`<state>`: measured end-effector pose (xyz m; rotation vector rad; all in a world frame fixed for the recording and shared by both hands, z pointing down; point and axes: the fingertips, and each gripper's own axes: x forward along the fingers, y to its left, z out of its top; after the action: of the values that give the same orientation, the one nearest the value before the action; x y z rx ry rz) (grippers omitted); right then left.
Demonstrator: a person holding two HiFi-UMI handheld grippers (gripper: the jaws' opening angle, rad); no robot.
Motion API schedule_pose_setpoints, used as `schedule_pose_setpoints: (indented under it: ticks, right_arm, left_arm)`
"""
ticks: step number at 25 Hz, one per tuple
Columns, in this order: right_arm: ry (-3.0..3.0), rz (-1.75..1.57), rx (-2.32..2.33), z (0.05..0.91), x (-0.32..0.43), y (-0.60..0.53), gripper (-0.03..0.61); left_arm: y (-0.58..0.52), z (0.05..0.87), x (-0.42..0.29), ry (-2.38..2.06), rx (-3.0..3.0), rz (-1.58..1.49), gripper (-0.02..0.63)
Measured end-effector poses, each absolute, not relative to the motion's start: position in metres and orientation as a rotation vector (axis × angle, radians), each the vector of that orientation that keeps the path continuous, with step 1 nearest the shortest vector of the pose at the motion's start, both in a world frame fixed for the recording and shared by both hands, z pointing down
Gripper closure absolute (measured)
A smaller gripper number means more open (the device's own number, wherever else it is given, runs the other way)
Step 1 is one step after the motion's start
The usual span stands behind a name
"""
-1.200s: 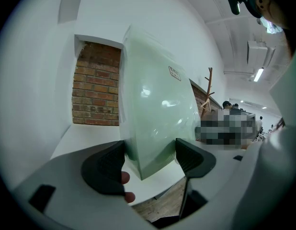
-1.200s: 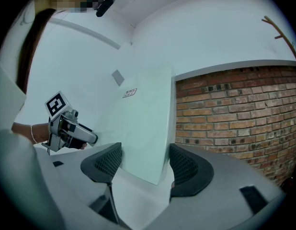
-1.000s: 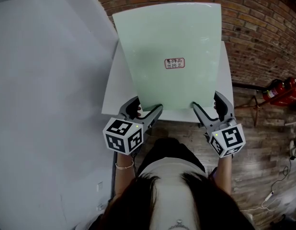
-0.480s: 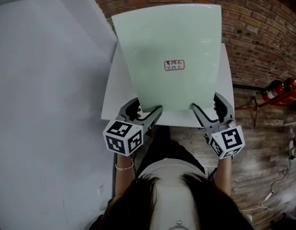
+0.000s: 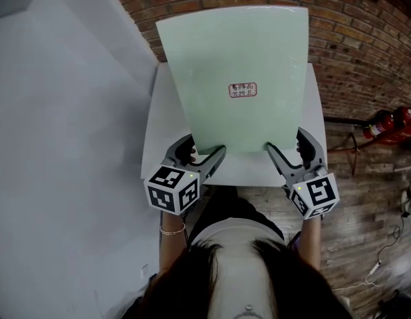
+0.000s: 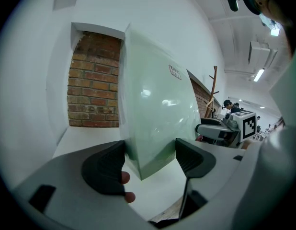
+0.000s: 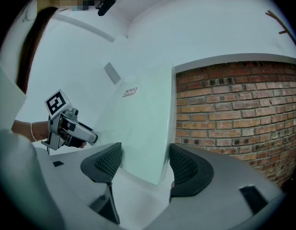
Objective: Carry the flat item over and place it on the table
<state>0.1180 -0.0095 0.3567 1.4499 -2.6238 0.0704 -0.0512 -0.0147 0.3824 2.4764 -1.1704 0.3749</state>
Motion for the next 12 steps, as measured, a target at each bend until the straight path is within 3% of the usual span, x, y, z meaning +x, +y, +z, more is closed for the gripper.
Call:
schedule_pose_setpoints:
  ticks: [12]
  right_arm:
    - [-2.605,0.075,1.469,0.353,0.113,-0.034,0.24]
  left_arm:
    - [-0.042,0.38,-0.055,-1.145,2.478,0.386,0.27]
